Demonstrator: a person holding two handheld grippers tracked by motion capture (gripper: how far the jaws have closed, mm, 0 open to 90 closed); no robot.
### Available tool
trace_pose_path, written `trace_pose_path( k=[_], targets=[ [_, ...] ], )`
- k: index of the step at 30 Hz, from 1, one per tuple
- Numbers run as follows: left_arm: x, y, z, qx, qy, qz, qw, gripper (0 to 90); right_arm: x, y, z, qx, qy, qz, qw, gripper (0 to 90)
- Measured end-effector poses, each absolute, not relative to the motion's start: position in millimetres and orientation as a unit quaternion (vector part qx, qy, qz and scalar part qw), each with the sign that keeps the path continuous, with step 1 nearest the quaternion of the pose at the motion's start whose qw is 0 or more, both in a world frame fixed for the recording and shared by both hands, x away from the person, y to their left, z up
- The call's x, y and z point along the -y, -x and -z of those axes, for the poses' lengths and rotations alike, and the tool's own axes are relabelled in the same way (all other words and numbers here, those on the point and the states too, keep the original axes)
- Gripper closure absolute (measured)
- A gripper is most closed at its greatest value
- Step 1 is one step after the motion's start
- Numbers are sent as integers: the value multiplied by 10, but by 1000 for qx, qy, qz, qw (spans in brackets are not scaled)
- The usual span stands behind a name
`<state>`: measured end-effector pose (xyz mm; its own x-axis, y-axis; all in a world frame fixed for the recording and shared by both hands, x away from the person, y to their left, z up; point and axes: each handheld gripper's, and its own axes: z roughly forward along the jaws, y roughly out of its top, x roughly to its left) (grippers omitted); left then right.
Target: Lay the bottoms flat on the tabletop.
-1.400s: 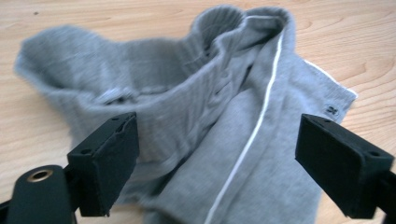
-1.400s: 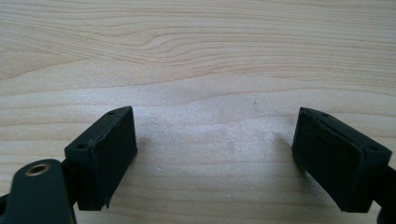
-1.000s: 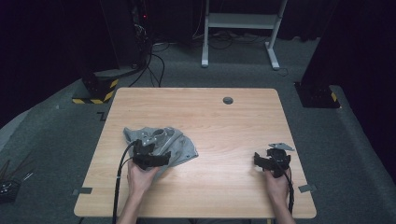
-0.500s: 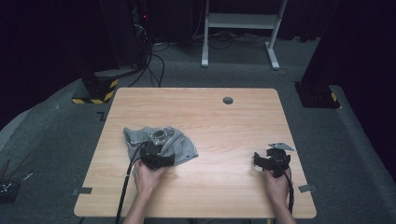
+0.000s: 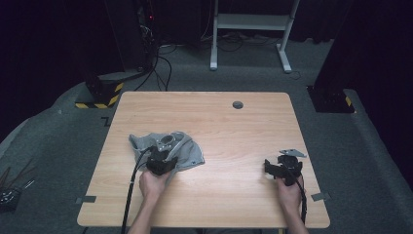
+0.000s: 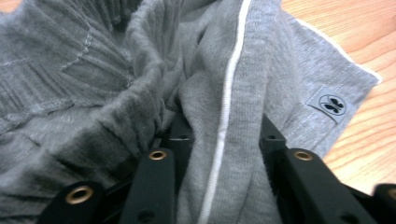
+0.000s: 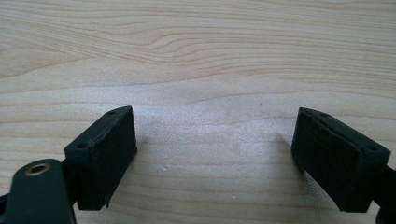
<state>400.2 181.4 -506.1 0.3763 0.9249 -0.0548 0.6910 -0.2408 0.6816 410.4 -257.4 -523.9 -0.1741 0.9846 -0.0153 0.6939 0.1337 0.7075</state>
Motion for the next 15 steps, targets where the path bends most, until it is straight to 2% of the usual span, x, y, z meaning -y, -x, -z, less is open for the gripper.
trace_pose_path(
  k=[8, 15],
  targets=[
    [-1704, -3979, 5005, -489, -781, -177, 346, 722, 2573, -4103, 5239, -710, -591, -289, 251, 139],
    [-1506, -4009, 5011, -469, -783, -142, 383, 723, 2574, -4102, 5240, -713, -586, -290, 252, 139]
  ],
)
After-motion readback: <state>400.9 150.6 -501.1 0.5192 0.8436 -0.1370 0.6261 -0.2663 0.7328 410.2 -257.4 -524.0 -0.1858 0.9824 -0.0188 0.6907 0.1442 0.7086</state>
